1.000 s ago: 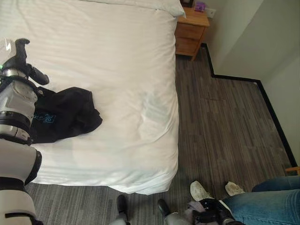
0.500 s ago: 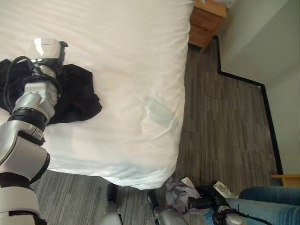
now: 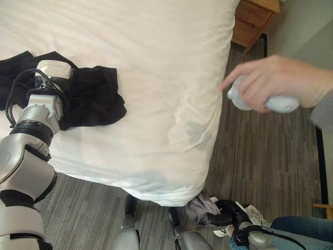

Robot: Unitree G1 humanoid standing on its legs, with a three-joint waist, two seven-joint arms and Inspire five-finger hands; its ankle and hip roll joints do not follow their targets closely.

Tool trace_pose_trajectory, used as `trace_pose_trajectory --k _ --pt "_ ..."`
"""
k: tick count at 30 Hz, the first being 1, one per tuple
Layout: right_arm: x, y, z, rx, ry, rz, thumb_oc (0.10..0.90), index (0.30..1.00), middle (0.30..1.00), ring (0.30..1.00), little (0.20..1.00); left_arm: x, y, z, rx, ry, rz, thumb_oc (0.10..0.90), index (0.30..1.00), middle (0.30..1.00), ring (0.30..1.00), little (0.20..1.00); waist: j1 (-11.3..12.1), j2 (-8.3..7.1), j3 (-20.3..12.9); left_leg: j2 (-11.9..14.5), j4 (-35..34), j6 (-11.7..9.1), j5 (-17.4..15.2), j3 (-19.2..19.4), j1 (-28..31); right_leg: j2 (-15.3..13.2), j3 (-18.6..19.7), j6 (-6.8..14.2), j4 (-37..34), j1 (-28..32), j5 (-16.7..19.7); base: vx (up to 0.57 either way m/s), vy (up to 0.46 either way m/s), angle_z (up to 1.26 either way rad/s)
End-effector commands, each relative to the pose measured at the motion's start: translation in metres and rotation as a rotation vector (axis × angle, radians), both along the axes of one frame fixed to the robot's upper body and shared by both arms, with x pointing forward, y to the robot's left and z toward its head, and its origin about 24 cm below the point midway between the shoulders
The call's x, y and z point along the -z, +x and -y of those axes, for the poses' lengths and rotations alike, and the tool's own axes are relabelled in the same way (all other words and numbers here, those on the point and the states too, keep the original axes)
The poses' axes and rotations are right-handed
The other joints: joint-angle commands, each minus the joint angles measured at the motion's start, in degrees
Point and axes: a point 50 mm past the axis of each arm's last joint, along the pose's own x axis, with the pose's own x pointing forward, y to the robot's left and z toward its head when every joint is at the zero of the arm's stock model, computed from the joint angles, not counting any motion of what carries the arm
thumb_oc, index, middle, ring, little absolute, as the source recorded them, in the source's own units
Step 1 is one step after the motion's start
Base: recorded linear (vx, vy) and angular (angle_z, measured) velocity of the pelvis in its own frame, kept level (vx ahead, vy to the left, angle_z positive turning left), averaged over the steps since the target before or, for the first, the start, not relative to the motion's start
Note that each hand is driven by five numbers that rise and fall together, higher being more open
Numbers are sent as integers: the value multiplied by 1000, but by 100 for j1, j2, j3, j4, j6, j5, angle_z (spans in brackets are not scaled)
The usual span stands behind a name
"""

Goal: Pick up bed clothes into laundry basket.

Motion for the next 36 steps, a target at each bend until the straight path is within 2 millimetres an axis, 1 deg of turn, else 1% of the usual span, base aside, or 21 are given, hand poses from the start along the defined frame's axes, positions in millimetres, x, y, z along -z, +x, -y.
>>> trace_pose_trajectory --k 1,2,3,4,8,10,11,12,13,16,17,18,19,20,22,24,28,32,34,35,36 --pt "-18 6 18 -38 -51 77 400 300 300 300 300 -16 2 3 16 -89 133 800 900 900 900 900 -16 -92 -36 42 3 75 -265 -49 -63 -350 230 363 139 -3 253 -41 -2 1" --pt "-17 6 16 -42 -58 74 400 300 300 300 300 -4 3 7 31 -123 119 800 900 900 900 900 -12 -117 7 41 3 76 -260 -53 -85 -345 224 361 149 -32 273 -42 -3 0" --pt "-17 7 16 -49 -64 77 400 300 300 300 300 8 3 8 34 -149 91 558 538 538 538 538 -29 -127 28 44 3 73 -259 -51 -107 -343 231 364 156 -61 296 -40 6 0" --pt "-16 5 15 -42 -62 74 400 300 300 300 300 14 3 9 38 -175 89 400 300 300 300 300 -45 -130 41 45 3 75 -259 -50 -120 -338 237 365 159 -82 310 0 0 0" --pt "-15 3 16 -27 -65 68 400 300 300 300 300 29 1 9 37 -245 77 400 300 300 300 300 -68 -132 27 48 3 76 -275 -18 -116 -346 270 383 151 -92 357 0 0 0" --pt "-14 1 17 -8 -65 64 400 300 300 300 300 32 3 19 73 -294 106 400 300 300 300 300 -80 -116 9 42 3 81 -286 -25 -99 -345 295 376 168 -88 340 0 0 0" --pt "-13 -1 17 14 -59 68 400 300 300 300 300 37 3 25 105 -395 157 400 300 300 300 300 -69 -84 -4 34 3 85 -291 -37 -76 -342 293 361 196 -76 295 0 0 0" --pt "-12 -3 18 28 -61 66 400 300 300 300 300 39 2 31 141 -447 182 400 300 300 300 300 -45 -47 -11 25 3 86 -300 -49 -57 -344 290 352 203 -63 265 0 0 0" --pt "-12 -3 19 27 -63 65 400 300 300 300 300 40 2 31 140 -449 181 400 300 300 300 300 -53 -40 -16 26 3 86 -302 -49 -53 -343 290 352 204 -60 262 0 0 0" --pt "-15 -5 24 80 -58 83 400 300 300 300 300 49 -8 43 240 -660 252 400 300 300 300 300 32 92 -50 -3 3 96 -317 -86 8 -340 253 310 226 -2 157 12 7 1" --pt "-19 -2 28 153 -7 120 400 300 300 300 300 64 -27 44 308 -883 288 400 300 300 300 300 159 206 -73 -27 6 93 -322 -116 49 -347 219 278 237 51 98 36 24 1" --pt "-20 0 27 182 28 140 400 300 300 300 300 79 -37 72 408 -1018 277 400 300 300 300 300 201 241 -84 -42 7 96 -323 -136 66 -340 210 249 237 75 68 34 -2 1" --pt "-19 -1 26 207 45 145 400 300 300 300 300 105 -48 98 456 -1172 229 400 300 300 300 300 224 275 -119 -51 10 99 -328 -157 98 -332 199 216 246 116 24 43 -26 8" --pt "-26 3 32 232 43 180 400 300 300 300 300 117 -58 92 433 -1362 236 400 300 300 300 300 267 332 -178 -58 7 96 -326 -171 150 -319 189 197 265 158 -11 62 -13 14" --pt "-32 5 40 261 34 210 400 300 300 300 300 142 -85 76 349 -1618 269 400 300 300 300 300 311 455 -299 -82 6 100 -350 -208 250 -334 154 161 275 268 -68 80 1 0" --pt "-33 1 45 264 14 210 400 300 300 300 300 161 -110 74 314 -1679 228 400 300 300 300 300 368 531 -399 -104 13 106 -369 -235 327 -350 111 118 248 374 -104 78 -8 -1" --pt "-42 0 52 261 11 246 400 300 300 300 300 202 -164 66 166 -1902 139 400 300 300 300 300 475 664 -588 -150 30 116 -372 -288 448 -386 39 74 173 595 -140 68 -12 12" --pt "-47 -14 48 224 55 265 400 300 300 300 300 231 -212 73 59 -2080 -9 400 300 300 300 300 526 702 -717 -174 38 131 -385 -334 539 -397 -33 65 85 749 -149 53 -19 15" --pt "-47 -21 47 214 75 260 400 300 300 300 300 237 -223 81 48 -2135 -73 400 300 300 300 300 524 699 -776 -182 41 135 -399 -332 577 -411 -65 79 55 794 -144 42 -25 8" --pt "-45 -22 43 215 98 261 400 300 300 300 300 242 -224 88 30 -2196 -98 400 300 300 300 300 518 687 -799 -179 38 134 -402 -321 595 -416 -72 88 51 806 -138 22 -24 5" --pt "-46 -22 42 205 103 261 400 300 300 300 300 243 -224 92 42 -2197 -124 400 300 300 300 300 514 680 -809 -183 35 137 -409 -320 612 -421 -62 94 50 814 -140 11 -24 6"
